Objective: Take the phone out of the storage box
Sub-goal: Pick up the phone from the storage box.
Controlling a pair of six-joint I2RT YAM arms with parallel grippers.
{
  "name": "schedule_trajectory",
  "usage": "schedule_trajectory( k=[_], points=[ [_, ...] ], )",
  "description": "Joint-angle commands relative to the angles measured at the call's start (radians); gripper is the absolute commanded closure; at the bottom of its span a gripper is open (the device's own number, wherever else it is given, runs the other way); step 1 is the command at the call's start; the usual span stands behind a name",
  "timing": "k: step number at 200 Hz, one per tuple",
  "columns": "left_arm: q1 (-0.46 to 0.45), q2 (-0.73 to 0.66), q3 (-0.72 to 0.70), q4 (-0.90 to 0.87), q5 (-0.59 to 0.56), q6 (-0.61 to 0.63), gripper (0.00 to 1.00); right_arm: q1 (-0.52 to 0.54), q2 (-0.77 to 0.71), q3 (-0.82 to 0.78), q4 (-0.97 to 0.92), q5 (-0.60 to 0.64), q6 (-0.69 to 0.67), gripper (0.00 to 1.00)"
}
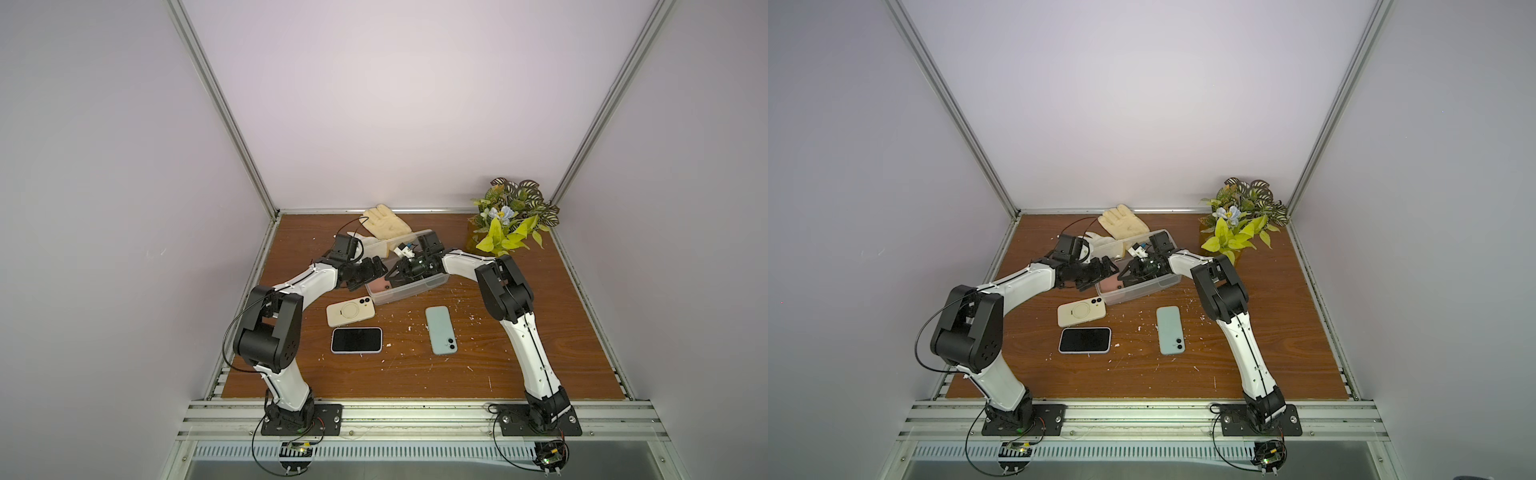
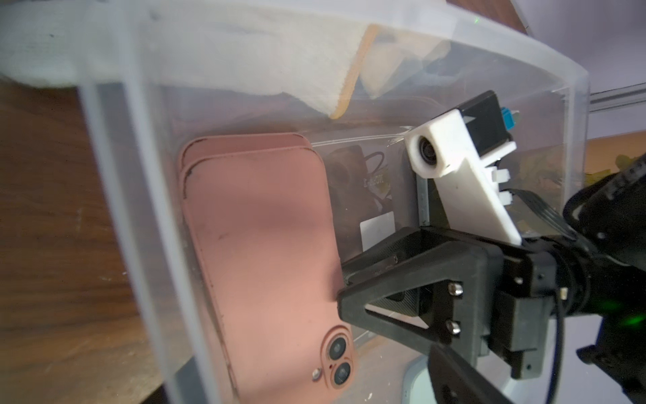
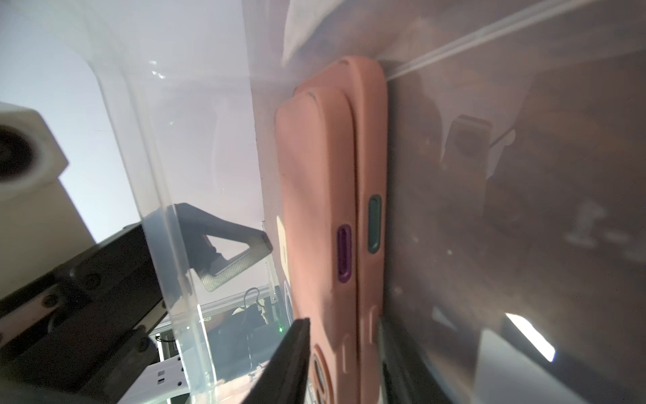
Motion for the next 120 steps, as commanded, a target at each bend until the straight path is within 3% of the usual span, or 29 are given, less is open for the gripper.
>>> schedule_trajectory(
  k=[1, 36, 53, 76, 87, 100, 120],
  points=[
    [-0.029, 0.011, -0.005, 0.083, 0.140, 0.006, 0.06, 0.128, -0.049, -0.017, 0.292, -0.121, 0.134, 0.56],
    [-0.029, 0.003, -0.009, 0.077, 0.145, 0.016, 0.06, 0.133, -0.061, -0.117, 0.697, -0.135, 0.411, 0.38],
    [-0.029, 0.000, -0.010, 0.075, 0.147, 0.018, 0.06, 0.143, -0.037, -0.042, 0.491, -0.116, 0.270, 0.37],
    [-0.032, 0.000, -0.009, 0.076, 0.154, 0.022, 0.06, 0.175, 0.064, 0.280, -0.186, -0.013, -0.160, 0.37],
    [-0.033, 0.001, -0.008, 0.079, 0.158, 0.022, 0.06, 0.193, 0.126, 0.423, -0.371, -0.008, -0.250, 0.38],
    [-0.036, 0.003, -0.006, 0.087, 0.170, 0.021, 0.07, 0.208, 0.158, 0.474, -0.355, -0.057, -0.222, 0.43],
    [-0.041, 0.004, -0.003, 0.094, 0.176, 0.018, 0.07, 0.223, 0.130, 0.388, -0.094, -0.097, -0.047, 0.53]
  ],
)
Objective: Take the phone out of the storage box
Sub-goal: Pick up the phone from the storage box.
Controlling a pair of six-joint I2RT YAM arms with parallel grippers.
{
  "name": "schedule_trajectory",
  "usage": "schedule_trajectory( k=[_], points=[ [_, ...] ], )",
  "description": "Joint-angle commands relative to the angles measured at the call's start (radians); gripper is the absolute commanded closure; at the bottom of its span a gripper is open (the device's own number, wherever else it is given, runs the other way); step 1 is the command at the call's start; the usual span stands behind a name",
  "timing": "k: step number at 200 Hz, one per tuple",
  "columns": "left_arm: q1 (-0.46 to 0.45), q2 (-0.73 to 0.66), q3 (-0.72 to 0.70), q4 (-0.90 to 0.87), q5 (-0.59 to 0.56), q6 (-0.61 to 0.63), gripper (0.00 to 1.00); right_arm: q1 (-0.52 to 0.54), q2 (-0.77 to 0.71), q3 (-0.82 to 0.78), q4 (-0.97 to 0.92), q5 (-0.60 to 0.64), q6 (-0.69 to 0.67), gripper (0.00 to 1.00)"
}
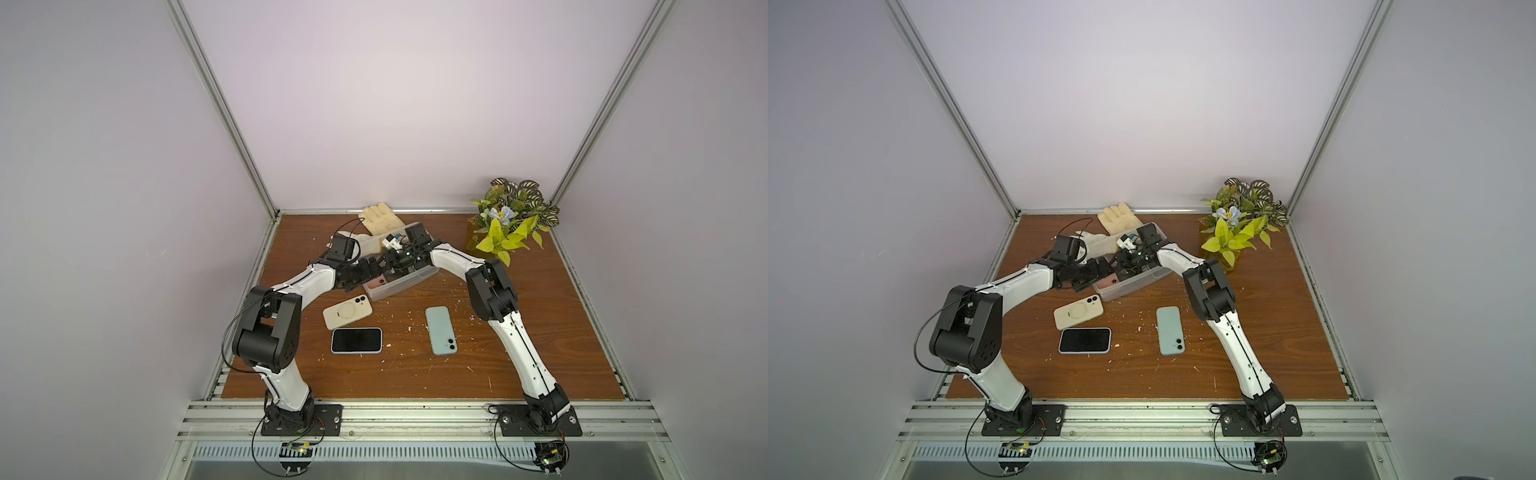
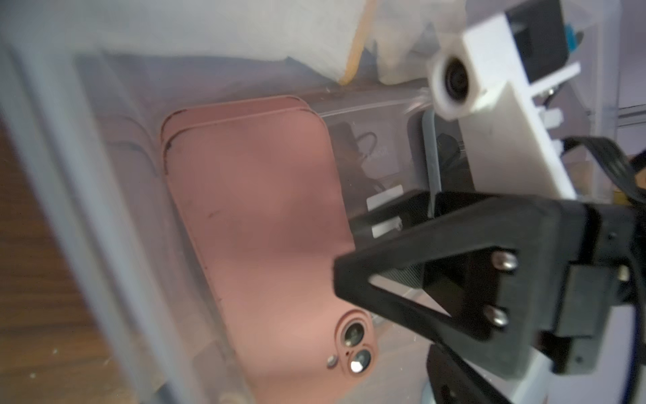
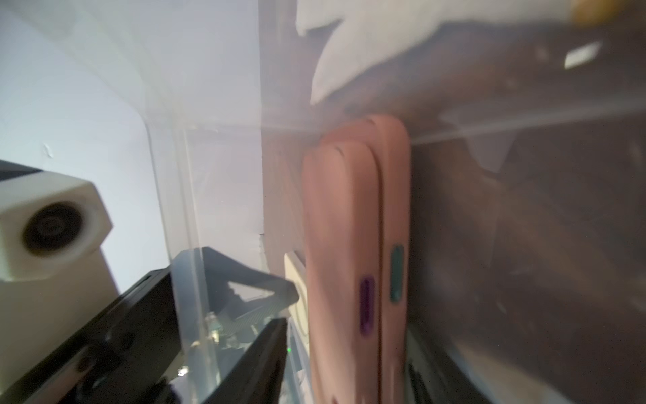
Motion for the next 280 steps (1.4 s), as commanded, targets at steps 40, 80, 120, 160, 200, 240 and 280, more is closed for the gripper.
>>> schedule_trajectory(
  k=[40, 80, 120, 160, 200, 240, 280],
  points=[
    [-0.057, -0.001, 0.013, 0.085, 0.177, 0.015, 0.07, 0.166, -0.111, -0.185, 0.413, -0.137, 0.219, 0.64],
    [-0.037, -0.022, 0.021, 0.064, 0.174, 0.024, 0.07, 0.145, -0.153, -0.093, 0.043, 0.009, -0.038, 0.79],
    [0.007, -0.097, 0.048, 0.090, 0.241, -0.008, 0.06, 0.087, -0.248, -0.058, 0.016, 0.119, -0.058, 0.91],
    [0.031, -0.198, 0.048, 0.177, 0.309, -0.082, 0.06, 0.043, -0.307, 0.020, 0.007, 0.148, -0.041, 0.96],
    [0.040, -0.291, 0.011, 0.203, 0.307, -0.115, 0.06, 0.031, -0.384, 0.017, -0.133, 0.185, -0.133, 0.97],
    [0.043, -0.325, -0.046, 0.192, 0.288, -0.108, 0.06, 0.026, -0.473, -0.172, -0.081, 0.234, -0.126, 0.99],
    [0.052, -0.348, -0.039, 0.026, 0.202, -0.040, 0.05, 0.026, -0.527, -0.226, -0.118, 0.399, -0.164, 0.99]
  ],
)
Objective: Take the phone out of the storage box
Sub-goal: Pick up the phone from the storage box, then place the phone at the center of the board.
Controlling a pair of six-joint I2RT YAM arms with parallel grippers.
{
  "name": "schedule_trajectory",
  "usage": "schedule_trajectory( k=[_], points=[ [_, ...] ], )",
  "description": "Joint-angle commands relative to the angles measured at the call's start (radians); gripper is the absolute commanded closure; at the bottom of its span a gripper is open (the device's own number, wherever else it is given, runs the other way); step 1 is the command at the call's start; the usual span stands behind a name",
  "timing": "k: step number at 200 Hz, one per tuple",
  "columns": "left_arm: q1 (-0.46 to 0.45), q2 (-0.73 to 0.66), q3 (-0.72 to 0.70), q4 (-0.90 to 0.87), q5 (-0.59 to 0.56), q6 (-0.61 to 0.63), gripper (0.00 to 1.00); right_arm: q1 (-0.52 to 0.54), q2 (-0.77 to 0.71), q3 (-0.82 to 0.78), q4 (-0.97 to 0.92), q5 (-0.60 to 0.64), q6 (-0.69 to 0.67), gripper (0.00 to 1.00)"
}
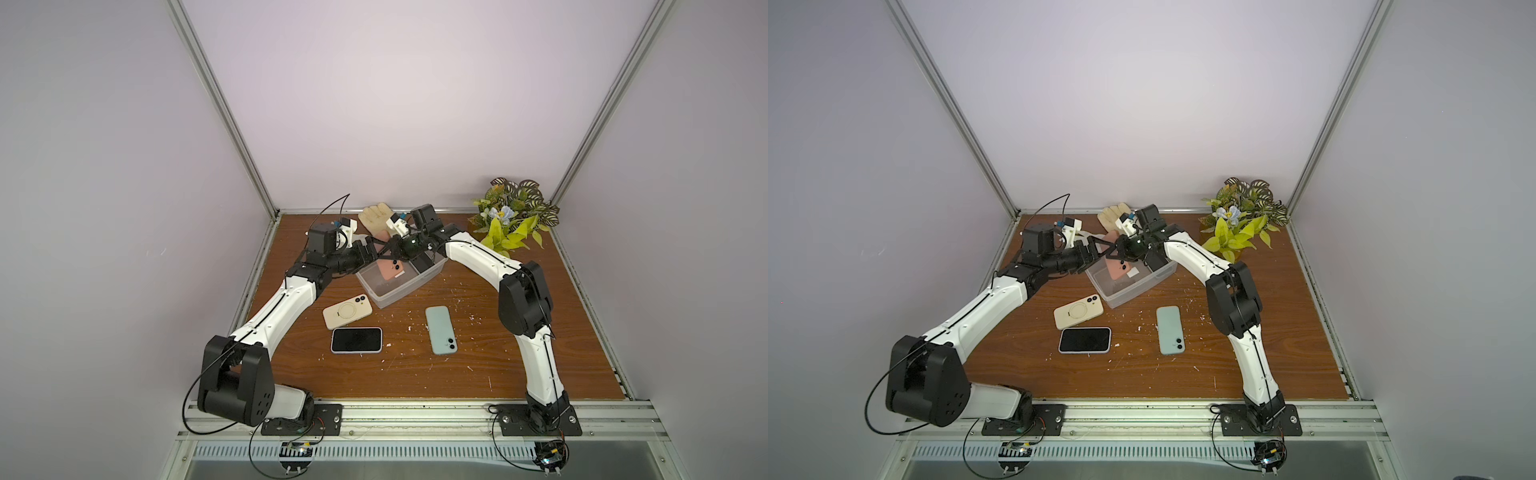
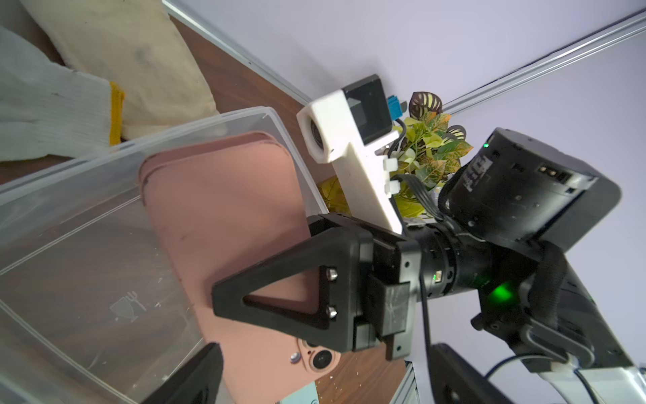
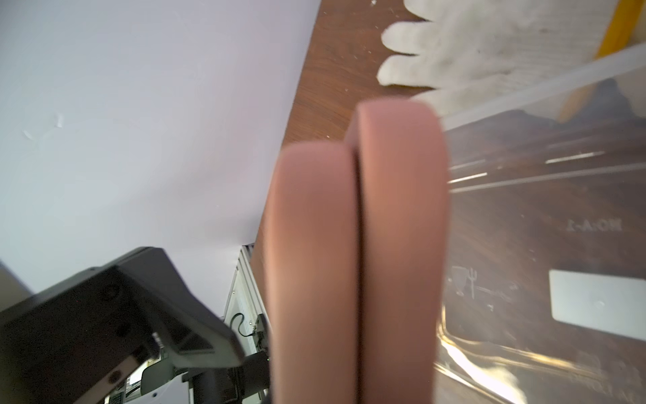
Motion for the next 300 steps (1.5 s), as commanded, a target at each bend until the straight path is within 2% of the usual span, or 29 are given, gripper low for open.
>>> schedule_trajectory(
  k=[1, 31, 48, 66, 88, 104, 126, 156, 179, 258, 281, 300],
  points=[
    [0.015, -0.019, 0.016, -0.125, -0.058, 0.062, 0.05, 0.006, -0.084, 0.037, 0.004, 0.097, -0.065, 1.00],
    [0.027, -0.061, 0.027, -0.215, -0.114, 0.104, 0.04, 0.008, -0.103, 0.030, -0.006, 0.137, -0.072, 1.00],
    [0.049, -0.099, 0.029, -0.231, -0.114, 0.101, 0.04, 0.007, -0.176, -0.027, 0.051, 0.135, -0.042, 1.00],
    [0.074, -0.141, 0.053, -0.296, -0.149, 0.120, 0.04, 0.011, -0.256, -0.058, -0.009, 0.139, -0.040, 1.00],
    [0.076, -0.198, 0.061, -0.346, -0.214, 0.133, 0.03, 0.054, -0.438, -0.183, -0.063, 0.174, -0.042, 0.99],
    [0.077, -0.242, 0.036, -0.340, -0.244, 0.121, 0.03, 0.090, -0.606, -0.370, -0.023, 0.190, 0.029, 0.99],
    [0.076, -0.286, -0.023, -0.300, -0.233, 0.092, 0.03, 0.152, -0.817, -0.721, 0.120, 0.219, 0.162, 0.99],
    [0.073, -0.298, -0.083, -0.278, -0.195, 0.067, 0.03, 0.216, -0.962, -1.052, 0.328, 0.291, 0.314, 0.99],
    [0.054, -0.285, -0.100, -0.264, -0.180, 0.058, 0.03, 0.261, -0.945, -1.130, 0.437, 0.334, 0.352, 0.99],
    [0.041, -0.298, -0.131, -0.283, -0.167, 0.052, 0.03, 0.331, -0.668, -1.144, 0.756, 0.376, 0.436, 0.98],
    [0.041, -0.296, -0.136, -0.287, -0.163, 0.049, 0.03, 0.346, -0.599, -1.144, 0.789, 0.383, 0.452, 0.89],
    [0.041, -0.285, -0.131, -0.296, -0.160, 0.053, 0.03, 0.347, -0.562, -1.130, 0.769, 0.382, 0.456, 0.74]
  ],
)
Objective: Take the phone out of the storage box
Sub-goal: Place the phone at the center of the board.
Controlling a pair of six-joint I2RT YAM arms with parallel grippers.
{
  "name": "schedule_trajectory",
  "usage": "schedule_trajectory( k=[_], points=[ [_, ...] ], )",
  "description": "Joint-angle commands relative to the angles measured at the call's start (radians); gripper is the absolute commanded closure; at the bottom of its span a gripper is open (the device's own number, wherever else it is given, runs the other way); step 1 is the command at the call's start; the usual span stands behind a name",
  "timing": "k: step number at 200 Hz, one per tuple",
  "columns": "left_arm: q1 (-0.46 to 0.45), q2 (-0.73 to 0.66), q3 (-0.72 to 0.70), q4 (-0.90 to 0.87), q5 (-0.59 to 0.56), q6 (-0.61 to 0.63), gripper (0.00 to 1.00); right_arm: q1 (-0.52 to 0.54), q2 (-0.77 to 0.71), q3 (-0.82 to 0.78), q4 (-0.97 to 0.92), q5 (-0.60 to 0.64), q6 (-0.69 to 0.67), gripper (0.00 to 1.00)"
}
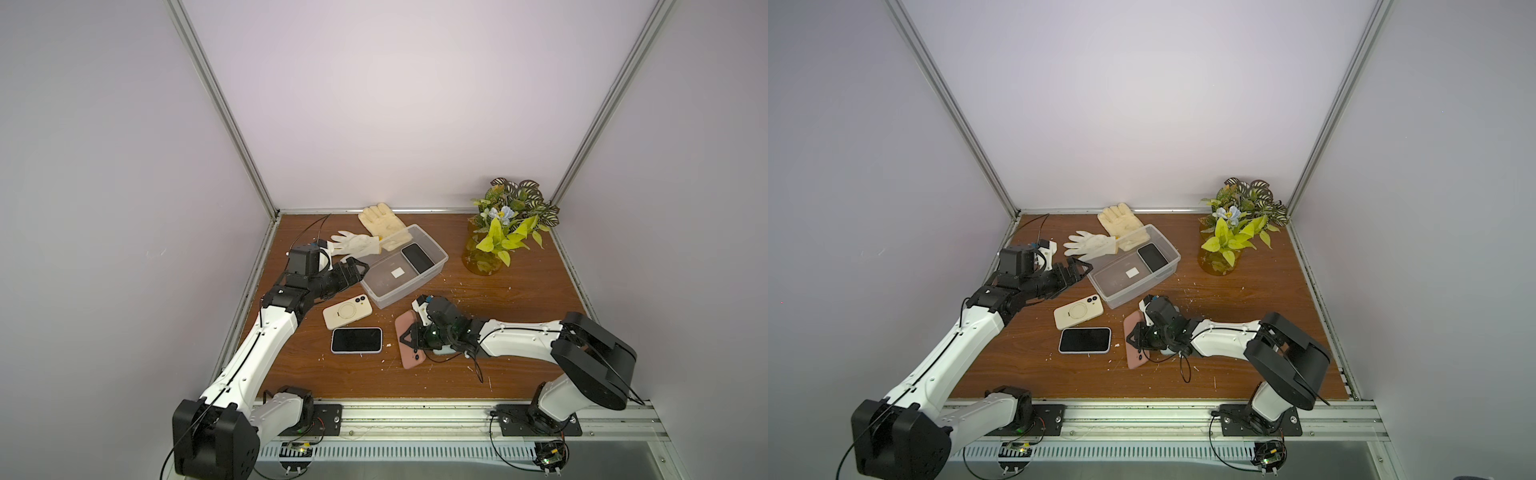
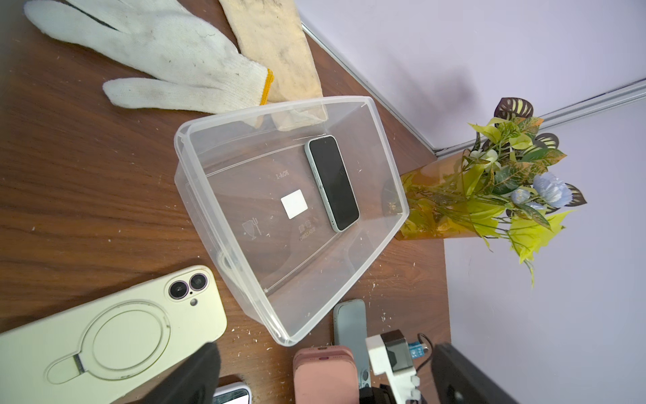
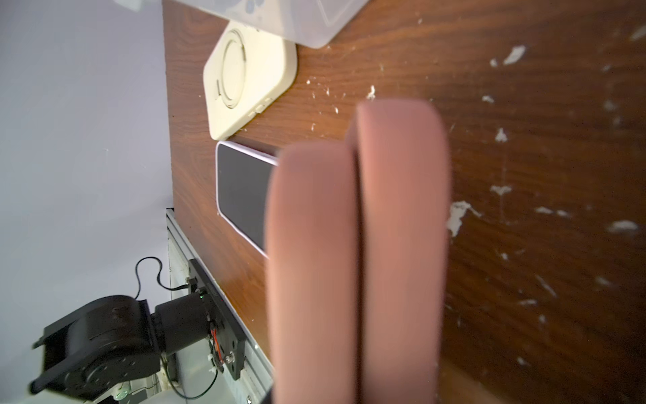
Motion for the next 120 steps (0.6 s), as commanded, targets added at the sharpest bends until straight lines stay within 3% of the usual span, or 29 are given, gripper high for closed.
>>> schedule_trajectory(
  k=[1, 47, 120],
  points=[
    [-0.010, 0.003, 0.002, -0.012, 0.018, 0.000, 0.03, 0.007, 0.008, 0.066, 0.115, 0.006, 0.022, 0.73],
    [-0.015, 0.051, 0.030, 0.012, 0.041, -0.007, 0.02, 0.008, -0.079, 0.172, -0.268, 0.100, -0.094, 0.30],
    [-0.092, 0.216, 0.157, 0.081, 0.040, -0.043, 0.03, -0.006, -0.240, 0.351, -0.735, 0.294, -0.216, 0.26]
  ],
)
